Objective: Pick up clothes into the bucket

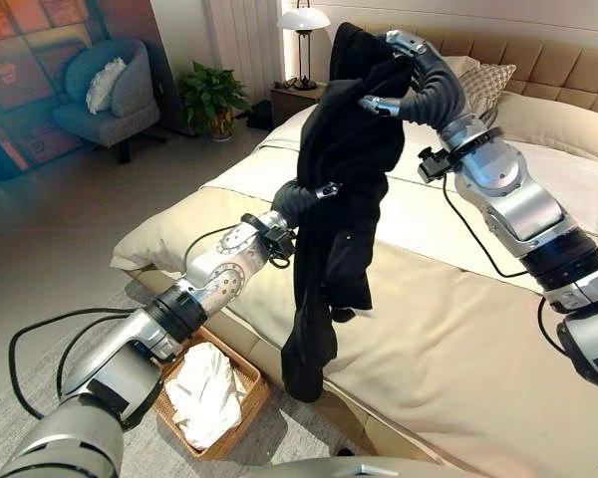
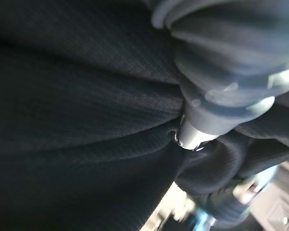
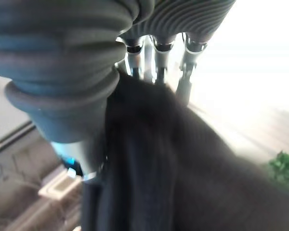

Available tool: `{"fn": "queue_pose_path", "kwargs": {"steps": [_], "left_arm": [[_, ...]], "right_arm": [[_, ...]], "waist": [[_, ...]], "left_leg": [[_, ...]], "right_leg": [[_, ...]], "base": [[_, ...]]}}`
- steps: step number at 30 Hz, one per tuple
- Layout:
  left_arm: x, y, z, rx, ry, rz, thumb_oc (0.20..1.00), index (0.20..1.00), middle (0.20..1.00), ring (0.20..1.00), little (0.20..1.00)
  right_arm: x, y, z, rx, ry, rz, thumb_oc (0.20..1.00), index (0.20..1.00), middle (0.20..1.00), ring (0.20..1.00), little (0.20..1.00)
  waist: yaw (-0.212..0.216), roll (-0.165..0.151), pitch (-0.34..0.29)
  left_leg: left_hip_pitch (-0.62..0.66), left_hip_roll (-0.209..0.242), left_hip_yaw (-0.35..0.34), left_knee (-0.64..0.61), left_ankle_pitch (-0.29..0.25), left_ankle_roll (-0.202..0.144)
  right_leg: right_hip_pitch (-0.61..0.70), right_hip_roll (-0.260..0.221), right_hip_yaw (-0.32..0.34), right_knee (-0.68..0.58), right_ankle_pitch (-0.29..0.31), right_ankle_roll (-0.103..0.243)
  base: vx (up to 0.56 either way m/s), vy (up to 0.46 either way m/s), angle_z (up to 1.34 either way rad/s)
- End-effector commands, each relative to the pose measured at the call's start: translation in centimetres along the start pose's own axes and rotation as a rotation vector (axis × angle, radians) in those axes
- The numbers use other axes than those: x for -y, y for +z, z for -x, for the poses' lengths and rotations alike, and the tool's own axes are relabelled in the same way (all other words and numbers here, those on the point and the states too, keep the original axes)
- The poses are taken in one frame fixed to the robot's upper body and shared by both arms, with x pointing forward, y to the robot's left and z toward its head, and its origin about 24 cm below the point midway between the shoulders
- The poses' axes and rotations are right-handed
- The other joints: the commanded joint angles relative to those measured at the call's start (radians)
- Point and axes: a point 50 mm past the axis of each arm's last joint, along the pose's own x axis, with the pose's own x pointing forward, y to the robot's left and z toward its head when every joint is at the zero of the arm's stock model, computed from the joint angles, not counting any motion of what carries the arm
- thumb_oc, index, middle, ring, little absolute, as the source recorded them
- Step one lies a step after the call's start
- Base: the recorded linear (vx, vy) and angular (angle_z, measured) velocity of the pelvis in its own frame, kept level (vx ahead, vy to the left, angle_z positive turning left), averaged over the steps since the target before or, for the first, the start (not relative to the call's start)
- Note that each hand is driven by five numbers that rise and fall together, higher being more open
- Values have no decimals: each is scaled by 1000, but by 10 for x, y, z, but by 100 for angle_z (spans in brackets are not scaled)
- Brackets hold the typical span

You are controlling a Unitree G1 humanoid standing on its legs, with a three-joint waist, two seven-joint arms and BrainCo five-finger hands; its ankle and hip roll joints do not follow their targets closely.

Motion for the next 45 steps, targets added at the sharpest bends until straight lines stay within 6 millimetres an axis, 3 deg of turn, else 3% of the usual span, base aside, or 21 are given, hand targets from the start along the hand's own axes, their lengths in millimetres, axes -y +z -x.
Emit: {"fn": "queue_pose_path", "kwargs": {"steps": [1,5,7,9,13,15,16,17,18,19,21,22,28,30,35,41,45], "left_arm": [[-25,55,2,220,110,-95,200,200,200,200,200],[-49,74,16,268,228,-171,200,200,200,200,200],[-58,85,22,302,290,-221,200,200,200,200,200],[-67,106,32,354,351,-315,200,200,200,200,200],[-78,142,54,407,457,-564,200,200,200,200,200],[-78,147,57,413,470,-603,200,200,200,200,200],[-81,170,73,435,534,-767,200,200,200,200,200],[-81,169,73,435,534,-767,200,200,200,200,200],[-82,195,88,461,594,-922,200,200,200,200,200],[-82,209,96,468,626,-1008,200,200,200,200,200],[-85,217,106,474,670,-1059,200,200,200,200,200],[-88,221,115,470,708,-1106,200,200,200,200,200],[-100,210,147,422,798,-1153,200,200,200,200,200],[-105,205,158,397,829,-1161,200,200,200,200,200],[-113,186,174,307,857,-1169,200,200,200,200,200],[-122,162,185,228,893,-1157,200,200,200,200,200],[-131,145,196,191,943,-1102,200,200,200,200,200]], "right_arm": [[33,6,3,53,-187,-123,1000,1000,1000,1000,1000],[46,-7,20,30,-293,-219,1000,1000,1000,1000,1000],[49,-23,31,-15,-356,-280,1000,1000,1000,1000,1000],[53,-35,44,-59,-388,-266,1000,1000,1000,1000,1000],[53,-76,88,-225,-479,-279,1000,1000,1000,1000,1000],[50,-83,98,-256,-493,-297,1000,1000,1000,1000,1000],[32,-112,138,-386,-537,-349,1000,1000,1000,1000,1000],[31,-112,138,-386,-538,-350,1000,1000,1000,1000,1000],[11,-132,177,-507,-536,-384,1000,1000,1000,1000,1000],[1,-144,203,-596,-550,-393,1000,1000,1000,1000,1000],[-14,-156,235,-700,-582,-412,1000,1000,1000,1000,1000],[-28,-165,263,-815,-582,-400,1000,1000,1000,1000,1000],[-82,-182,368,-1270,-514,-397,1000,1000,1000,1000,1000],[-101,-178,411,-1451,-482,-402,1000,1000,1000,1000,1000],[-122,-159,478,-1770,-321,-313,1000,1000,1000,1000,1000],[-128,-149,494,-1824,-309,-319,1000,1000,1000,1000,1000],[-131,-151,487,-1790,-288,-317,1000,1000,1000,1000,1000]], "waist": [[25,-44,-36],[26,-40,-35],[28,-38,-34],[29,-34,-32],[27,-20,-27],[27,-20,-27],[25,-13,-21],[25,-13,-21],[21,-4,-17],[18,0,-15],[17,1,-10],[18,1,-7],[11,-2,6],[4,-1,11],[4,-3,28],[-4,-5,43],[-8,-7,56]], "left_leg": [[-8,18,6,52,-77,-15],[-8,18,6,54,-79,-15],[-9,17,6,56,-81,-14],[-9,17,7,56,-80,-14],[-12,15,6,57,-79,-13],[-12,15,5,57,-80,-13],[-14,14,5,58,-79,-13],[-15,14,4,58,-79,-13],[-17,15,5,57,-77,-12],[-19,14,4,56,-77,-12],[-23,13,1,57,-76,-13],[-25,12,-1,58,-75,-13],[-33,16,-5,57,-71,-18],[-35,17,-7,57,-72,-19],[-37,17,-9,62,-74,-20],[-35,17,-9,63,-77,-19],[-38,19,-6,64,-77,-18]], "right_leg": [[45,-114,-50,44,-56,120],[46,-114,-50,44,-59,121],[46,-115,-50,45,-60,121],[46,-116,-49,44,-60,121],[43,-116,-52,46,-60,122],[43,-116,-54,46,-61,122],[41,-117,-56,47,-61,122],[41,-117,-56,47,-61,122],[38,-116,-58,47,-60,123],[37,-117,-59,46,-60,124],[36,-118,-63,47,-60,126],[35,-118,-66,48,-60,126],[28,-118,-72,50,-61,128],[25,-119,-73,52,-62,128],[24,-119,-75,59,-67,127],[22,-119,-72,62,-68,126],[15,-119,-64,65,-69,125]], "base": [[0,0,0],[0,0,0],[0,0,0],[0,0,0],[0,0,0],[0,0,0],[0,0,0],[-4,8,5],[2,0,5],[0,1,5],[-3,-1,4],[-3,-6,15],[-2,-2,3],[0,0,0],[0,0,0],[4,0,3],[0,0,0]]}}
